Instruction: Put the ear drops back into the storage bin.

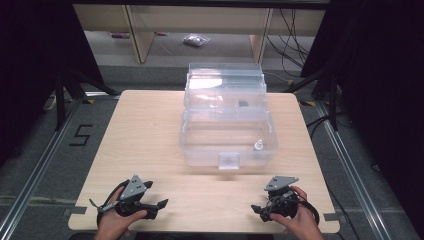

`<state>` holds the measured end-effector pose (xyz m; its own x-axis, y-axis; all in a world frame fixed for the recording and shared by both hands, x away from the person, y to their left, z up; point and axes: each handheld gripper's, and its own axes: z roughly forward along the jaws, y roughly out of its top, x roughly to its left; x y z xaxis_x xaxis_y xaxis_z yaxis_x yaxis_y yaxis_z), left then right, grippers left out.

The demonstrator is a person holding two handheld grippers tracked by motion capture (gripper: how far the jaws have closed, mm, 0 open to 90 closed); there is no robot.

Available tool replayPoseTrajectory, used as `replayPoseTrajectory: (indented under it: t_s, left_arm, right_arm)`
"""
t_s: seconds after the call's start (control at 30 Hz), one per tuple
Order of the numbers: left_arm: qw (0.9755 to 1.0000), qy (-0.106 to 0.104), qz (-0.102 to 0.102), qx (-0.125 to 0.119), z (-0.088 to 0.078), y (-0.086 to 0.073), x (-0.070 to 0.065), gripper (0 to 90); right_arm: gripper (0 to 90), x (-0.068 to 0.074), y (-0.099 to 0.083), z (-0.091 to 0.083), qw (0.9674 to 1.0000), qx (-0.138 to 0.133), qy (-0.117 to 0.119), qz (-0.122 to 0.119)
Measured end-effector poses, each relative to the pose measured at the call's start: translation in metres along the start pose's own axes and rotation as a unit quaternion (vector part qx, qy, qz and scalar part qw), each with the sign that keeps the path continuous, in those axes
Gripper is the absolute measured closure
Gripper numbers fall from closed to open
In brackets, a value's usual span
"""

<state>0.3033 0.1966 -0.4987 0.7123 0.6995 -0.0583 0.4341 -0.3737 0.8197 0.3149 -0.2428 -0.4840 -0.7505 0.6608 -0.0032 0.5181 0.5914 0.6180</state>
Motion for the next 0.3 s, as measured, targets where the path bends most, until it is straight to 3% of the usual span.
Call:
replayPoseTrajectory:
  t_s: [0.13,0.3]
  left_arm:
    - [1.0000,0.003,0.005,0.000,0.0002,-0.0002,0.0004,16.9]
    - [1.0000,0.002,0.006,0.003,-0.0003,0.0000,0.0005,16.9]
  right_arm:
    - [16.6,-0.0021,-0.0001,-0.0009,0.9999,0.008,0.003,-0.006]
    - [16.6,-0.0019,-0.0004,-0.0002,1.0000,0.002,0.003,0.004]
